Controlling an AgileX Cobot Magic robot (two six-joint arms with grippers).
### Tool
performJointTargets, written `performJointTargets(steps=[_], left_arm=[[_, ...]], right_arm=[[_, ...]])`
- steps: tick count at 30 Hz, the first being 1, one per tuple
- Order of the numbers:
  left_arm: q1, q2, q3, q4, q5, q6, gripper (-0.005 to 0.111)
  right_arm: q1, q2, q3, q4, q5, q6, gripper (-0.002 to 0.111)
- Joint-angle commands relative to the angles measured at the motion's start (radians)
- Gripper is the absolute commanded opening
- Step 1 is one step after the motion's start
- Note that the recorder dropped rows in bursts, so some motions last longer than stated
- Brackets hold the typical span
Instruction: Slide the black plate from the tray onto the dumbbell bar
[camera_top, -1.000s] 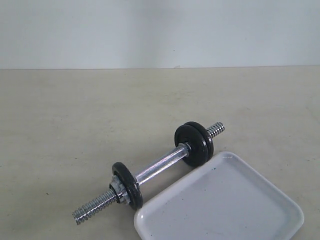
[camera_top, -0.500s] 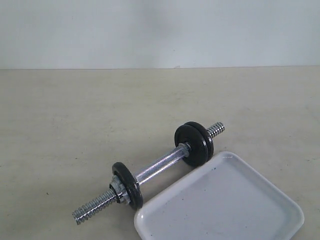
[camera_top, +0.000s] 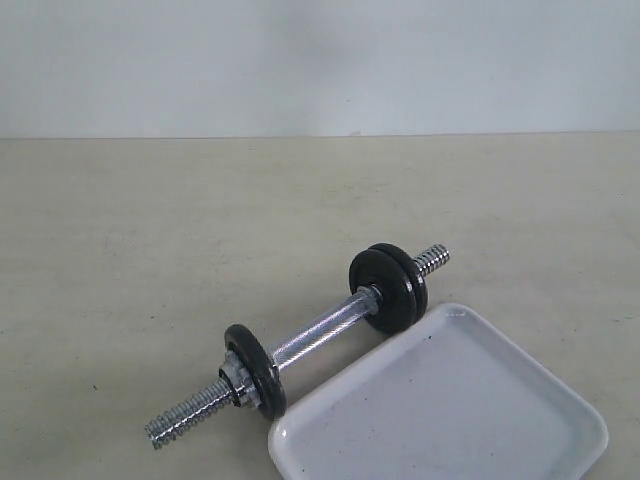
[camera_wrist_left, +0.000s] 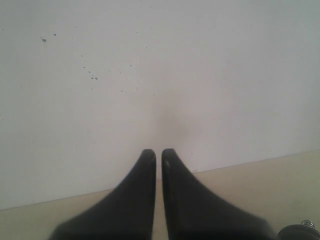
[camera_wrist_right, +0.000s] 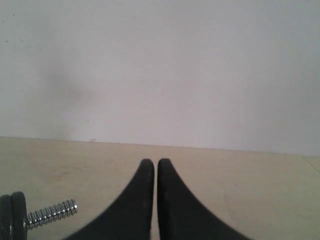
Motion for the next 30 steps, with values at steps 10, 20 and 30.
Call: performJointTargets(steps=[10,20,30], left_arm=[[0.004,-0.005,0.003,-0.005,-0.002,-0.010,0.004],[0.004,-0.005,0.003,-0.005,-0.004,-0.010,0.004],[0.004,-0.005,0.003,-0.005,-0.008,-0.010,0.004]], right_arm=[[0.001,-0.006,0.000,0.172,0.315,-0.190,0.001],[-0.001,-0.006,0.000,0.166,0.329,-0.242,0.001],[-0.001,-0.006,0.000,0.166,0.329,-0.237,0.001]])
